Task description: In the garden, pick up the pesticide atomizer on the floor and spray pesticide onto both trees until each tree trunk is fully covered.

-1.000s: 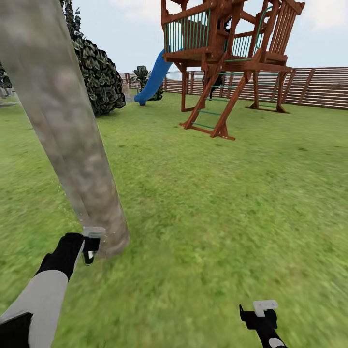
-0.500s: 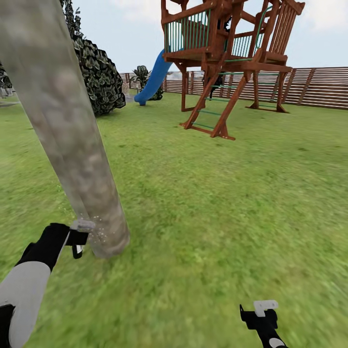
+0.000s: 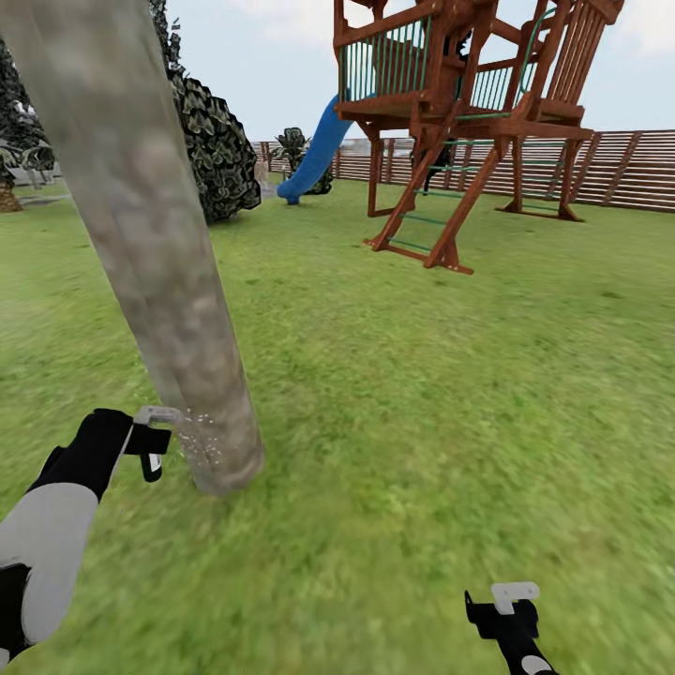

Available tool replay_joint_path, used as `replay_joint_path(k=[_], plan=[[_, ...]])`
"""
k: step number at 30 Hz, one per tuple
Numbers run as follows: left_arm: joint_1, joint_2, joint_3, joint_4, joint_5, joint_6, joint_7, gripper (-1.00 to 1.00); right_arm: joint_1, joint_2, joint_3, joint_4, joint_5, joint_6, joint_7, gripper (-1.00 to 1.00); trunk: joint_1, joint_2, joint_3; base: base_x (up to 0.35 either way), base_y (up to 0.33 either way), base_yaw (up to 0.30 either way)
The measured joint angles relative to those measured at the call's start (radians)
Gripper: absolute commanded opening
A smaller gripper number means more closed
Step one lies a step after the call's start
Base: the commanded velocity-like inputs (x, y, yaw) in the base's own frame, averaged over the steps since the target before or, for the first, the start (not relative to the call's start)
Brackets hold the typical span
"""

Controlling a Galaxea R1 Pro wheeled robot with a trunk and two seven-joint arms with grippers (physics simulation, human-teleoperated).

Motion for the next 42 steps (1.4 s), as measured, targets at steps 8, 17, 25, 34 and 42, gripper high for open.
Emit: replay_joint_path(k=[8,17,25,34,42], plan=[[-0.003,0.001,0.002,0.0,0.001,0.001,0.0,-1.0,0.0,-0.003,0.0,0.0,0.0,0.0,0.001,1.0,0.0,0.0,0.0,0.054,-0.25,0.0],[-0.033,0.002,0.003,-0.001,-0.001,0.01,0.002,-1.0,0.0,-0.001,0.0,0.0,0.0,0.0,0.001,1.0,0.0,0.0,0.0,-0.102,-0.272,0.087],[-0.036,-0.009,0.003,0.0,-0.001,0.019,0.003,-1.0,0.0,0.0,0.0,0.0,0.0,0.0,0.001,1.0,0.0,0.0,0.0,0.08,-0.274,0.168],[-0.036,-0.01,0.003,0.0,-0.002,0.019,0.004,-1.0,0.0,-0.002,0.0,0.0,0.0,0.0,0.001,1.0,0.0,0.0,0.0,0.138,-0.275,0.001],[-0.035,-0.01,0.003,0.0,-0.002,0.019,0.006,-1.0,0.0,-0.001,0.0,0.0,0.0,0.0,0.001,1.0,0.0,0.0,0.0,0.138,-0.275,0.019]])
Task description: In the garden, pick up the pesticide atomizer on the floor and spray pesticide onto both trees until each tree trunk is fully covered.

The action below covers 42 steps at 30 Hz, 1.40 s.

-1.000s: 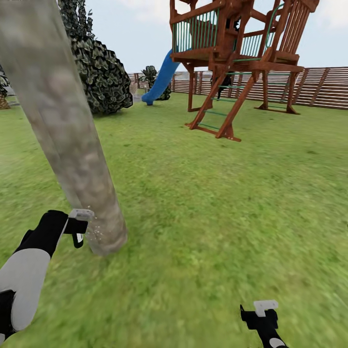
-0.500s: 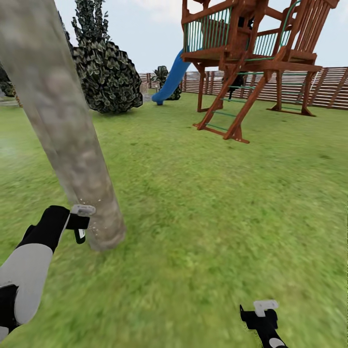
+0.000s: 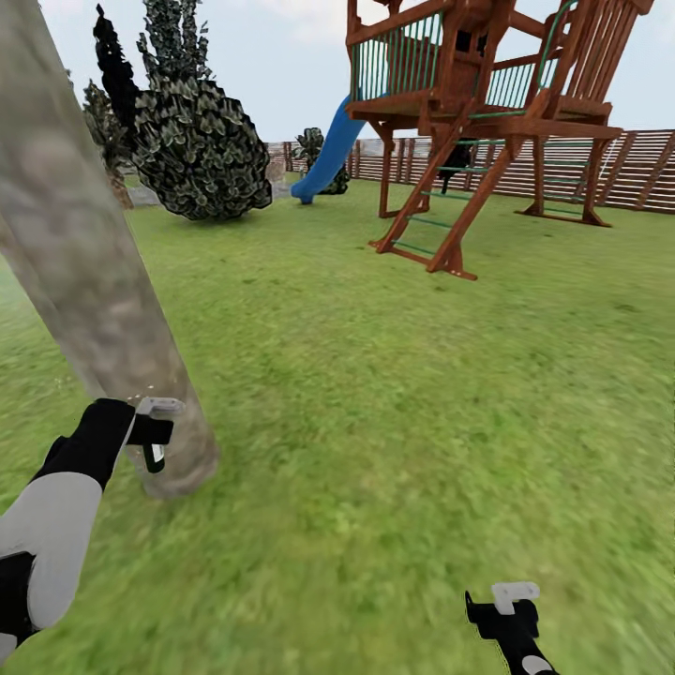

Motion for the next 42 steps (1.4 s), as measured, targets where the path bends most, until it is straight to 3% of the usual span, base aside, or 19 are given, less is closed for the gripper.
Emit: replay_joint_path(k=[13,15,18,21,24,27,28,31,34,37,40,42], plan=[[0.002,0.016,0.007,0.001,-0.003,0.0,0.004,-1.0,0.0,0.001,0.0,0.0,0.0,0.0,0.0,1.0,0.0,0.0,0.0,0.133,-0.275,0.265],[0.011,0.053,0.01,0.002,-0.011,-0.003,0.005,-1.0,0.0,0.002,0.0,0.0,0.0,0.0,0.0,1.0,0.0,0.0,0.0,0.093,-0.275,0.278],[0.019,0.068,0.007,0.005,-0.001,-0.002,0.005,-1.0,0.0,0.002,0.0,0.0,0.0,0.0,0.001,1.0,0.0,0.0,0.0,0.091,-0.275,0.278],[0.022,0.057,0.002,0.017,0.004,-0.002,0.005,-1.0,0.0,0.003,0.0,0.0,0.001,0.0,0.001,1.0,0.0,0.0,0.0,0.09,-0.275,0.236],[0.019,0.025,0.003,0.009,0.011,0.0,0.005,-1.0,0.0,0.003,0.0,0.0,0.0,0.0,0.001,1.0,0.0,0.0,0.0,0.09,-0.275,0.042],[0.019,0.022,0.006,0.012,0.0,-0.003,0.005,-1.0,0.0,0.003,0.0,0.0,0.0,0.0,0.002,1.0,0.0,0.0,0.0,0.102,-0.275,0.004],[0.02,0.027,0.006,0.013,-0.003,-0.004,0.005,-1.0,0.0,0.003,0.0,0.0,0.0,0.0,0.001,1.0,0.0,0.0,0.0,0.116,-0.275,0.0],[0.037,0.082,0.008,0.018,-0.008,-0.005,0.006,-1.0,0.0,0.002,0.0,0.0,0.0,0.0,0.002,1.0,0.0,0.0,0.0,0.117,-0.275,0.0],[0.101,0.099,0.011,0.018,-0.003,-0.007,0.025,-1.0,0.0,0.003,0.0,0.0,0.0,0.0,0.001,1.0,0.0,0.0,0.0,0.125,-0.272,0.094],[0.109,0.086,0.017,0.008,0.011,-0.005,0.054,-1.0,0.0,0.003,0.0,-0.001,0.0,0.0,0.002,1.0,0.0,0.0,0.0,0.215,-0.207,0.254],[0.11,0.042,0.017,0.007,0.015,-0.004,0.065,-1.0,0.0,0.004,0.001,-0.001,0.001,0.0,0.002,1.0,0.0,0.0,0.0,0.25,-0.132,0.272],[0.11,0.043,0.055,0.014,0.005,-0.01,0.065,-1.0,0.0,0.006,0.001,-0.001,0.001,0.0,0.002,1.0,0.0,0.0,0.0,0.074,-0.034,0.273]])
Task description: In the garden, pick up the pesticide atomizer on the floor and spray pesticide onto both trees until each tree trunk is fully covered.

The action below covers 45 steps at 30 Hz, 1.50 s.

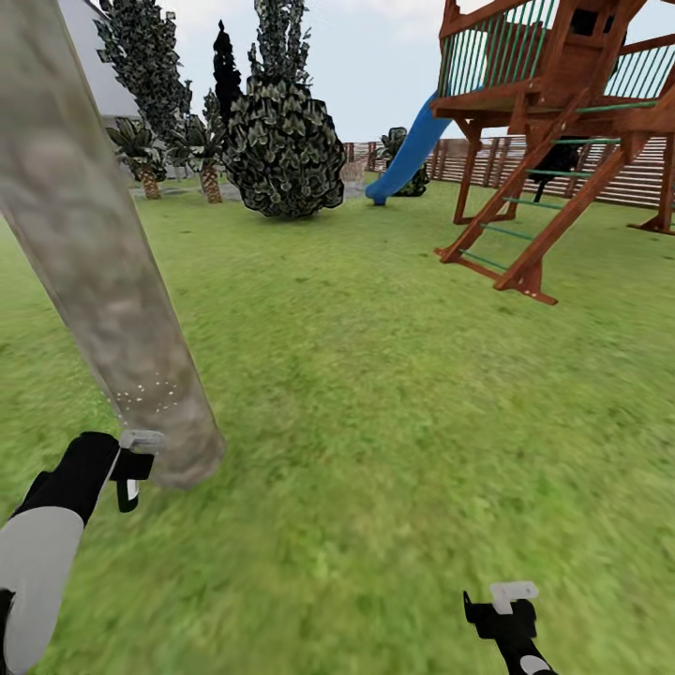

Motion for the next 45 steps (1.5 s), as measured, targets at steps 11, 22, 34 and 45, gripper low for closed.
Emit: replay_joint_path(k=[11,22,34,45], plan=[[0.011,-0.096,0.119,-0.011,0.011,-0.091,0.157,-1.0,0.0,0.003,0.0,0.001,0.0,0.0,0.0,1.0,0.0,0.0,0.0,0.009,-0.001,0.138],[0.13,-0.142,0.124,-0.002,0.006,-0.114,0.165,-1.0,0.0,0.002,0.0,0.001,0.0,0.0,0.0,1.0,0.0,0.0,0.0,0.222,0.0,0.001],[0.19,-0.163,0.224,0.016,0.012,-0.243,0.176,-1.0,0.0,0.003,0.0,0.001,0.0,0.0,0.001,1.0,0.0,0.0,0.0,0.021,-0.005,0.169],[0.197,-0.161,0.222,0.014,0.004,-0.245,0.181,-1.0,0.0,0.003,0.0,0.001,0.0,0.0,0.0,1.0,0.0,0.0,0.0,0.279,-0.133,0.001]])
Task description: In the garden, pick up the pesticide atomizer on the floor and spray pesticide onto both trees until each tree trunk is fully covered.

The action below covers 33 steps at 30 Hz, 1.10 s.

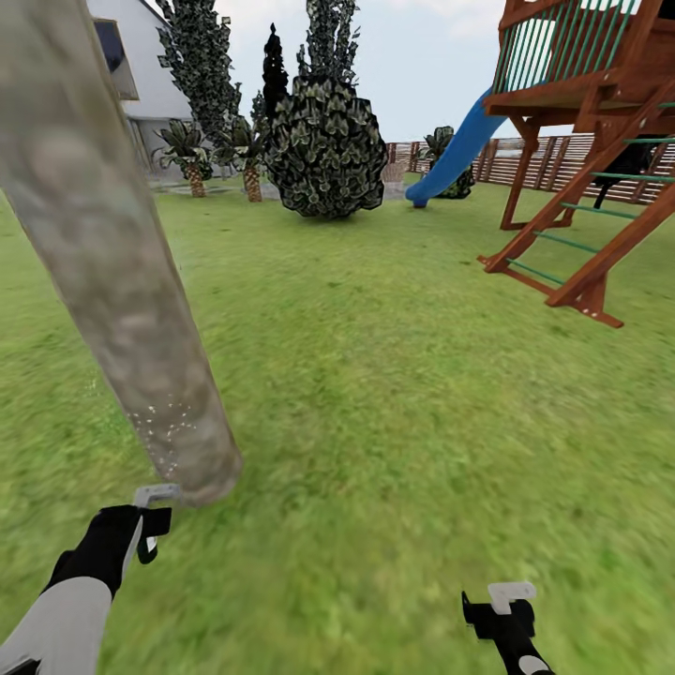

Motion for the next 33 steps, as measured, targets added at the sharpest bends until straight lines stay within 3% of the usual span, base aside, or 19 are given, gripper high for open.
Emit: replay_joint_path(k=[11,25,33], plan=[[0.001,0.001,0.002,-0.015,0.006,0.001,0.001,-1.0,0.0,0.001,0.0,0.0,0.0,0.0,0.002,1.0,0.0,0.0,0.0,0.193,-0.201,0.004],[0.001,0.009,0.003,-0.01,0.005,0.003,0.006,-1.0,0.0,0.002,0.0,0.0,0.0,0.0,0.002,1.0,0.0,0.0,0.0,0.001,-0.273,0.262],[0.001,0.012,0.009,-0.009,0.004,0.005,0.008,-1.0,0.0,0.002,0.0,0.0,0.0,0.0,0.002,1.0,0.0,0.0,0.0,0.103,-0.254,0.025]])
